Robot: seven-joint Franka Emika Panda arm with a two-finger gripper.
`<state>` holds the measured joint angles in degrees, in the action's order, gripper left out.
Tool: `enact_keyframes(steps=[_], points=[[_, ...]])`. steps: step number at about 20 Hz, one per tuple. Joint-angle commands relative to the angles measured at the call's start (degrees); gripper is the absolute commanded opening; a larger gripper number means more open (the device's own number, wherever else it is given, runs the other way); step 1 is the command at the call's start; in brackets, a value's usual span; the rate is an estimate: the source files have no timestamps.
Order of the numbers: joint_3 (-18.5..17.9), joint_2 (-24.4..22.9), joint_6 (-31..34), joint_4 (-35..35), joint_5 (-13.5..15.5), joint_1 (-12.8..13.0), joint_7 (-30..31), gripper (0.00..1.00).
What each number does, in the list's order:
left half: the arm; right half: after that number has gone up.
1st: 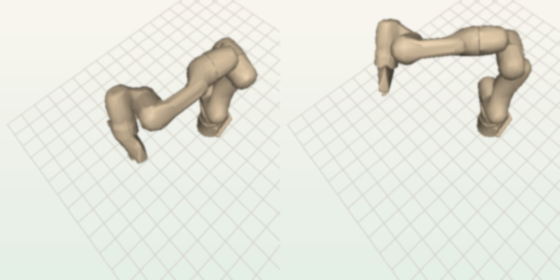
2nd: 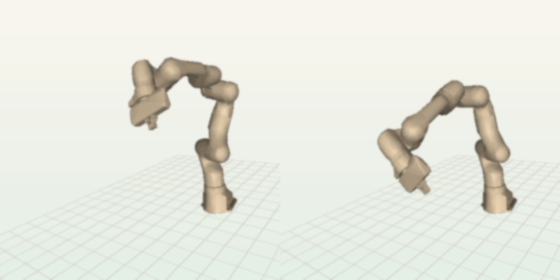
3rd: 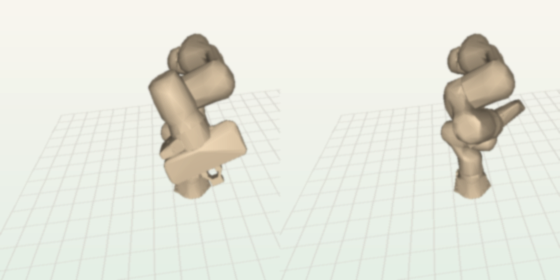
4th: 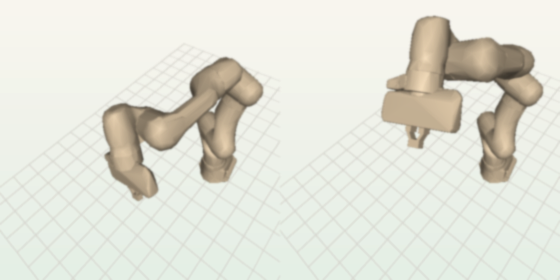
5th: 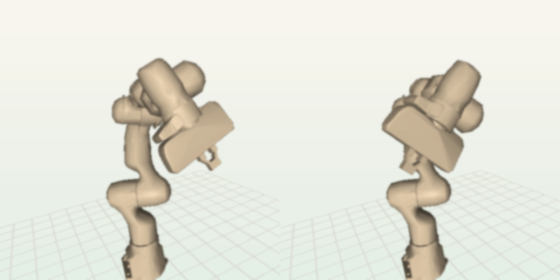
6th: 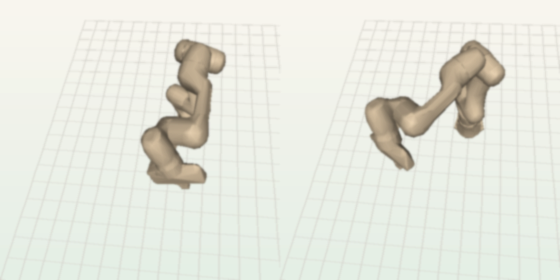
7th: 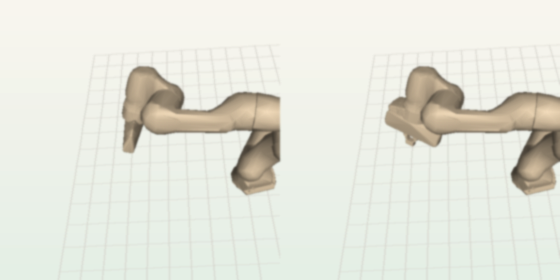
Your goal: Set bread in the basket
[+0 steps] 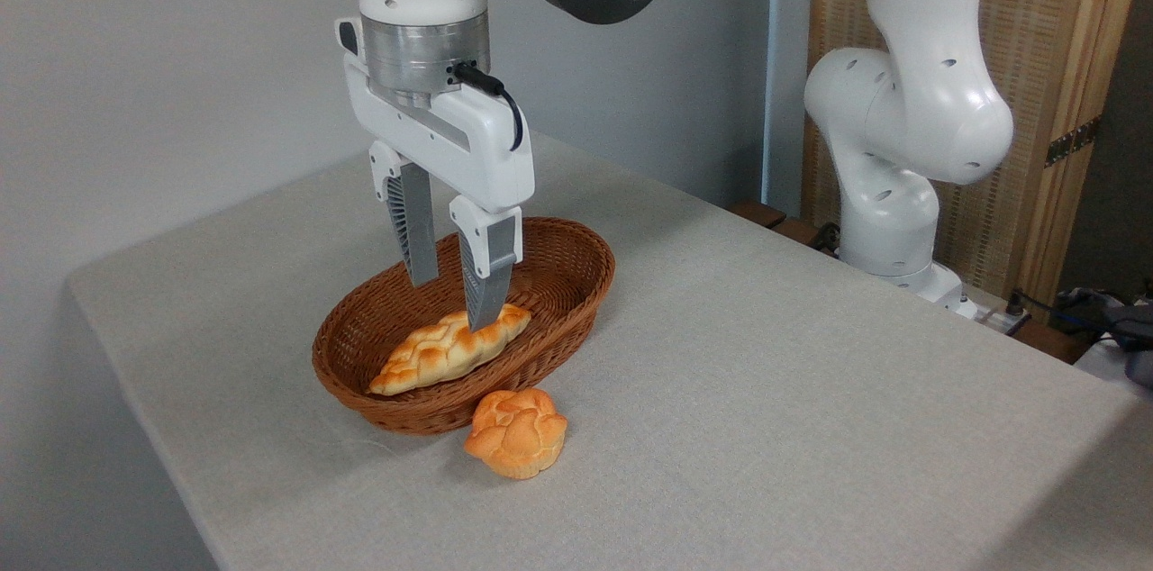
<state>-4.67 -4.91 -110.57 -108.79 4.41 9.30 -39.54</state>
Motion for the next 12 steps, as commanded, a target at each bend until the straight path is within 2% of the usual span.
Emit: enact_keyframes(steps=[1, 9, 12], points=[[-0.7, -0.4, 2.0, 0.9, -0.5, 0.5, 0.3, 1.0], [-1.5, -1.6, 1.9, 0.8, -0.5, 0.5, -0.1, 1.0], [-2.1, -1.9, 1.9, 0.8, -0.5, 0.5, -2.6, 1.0]])
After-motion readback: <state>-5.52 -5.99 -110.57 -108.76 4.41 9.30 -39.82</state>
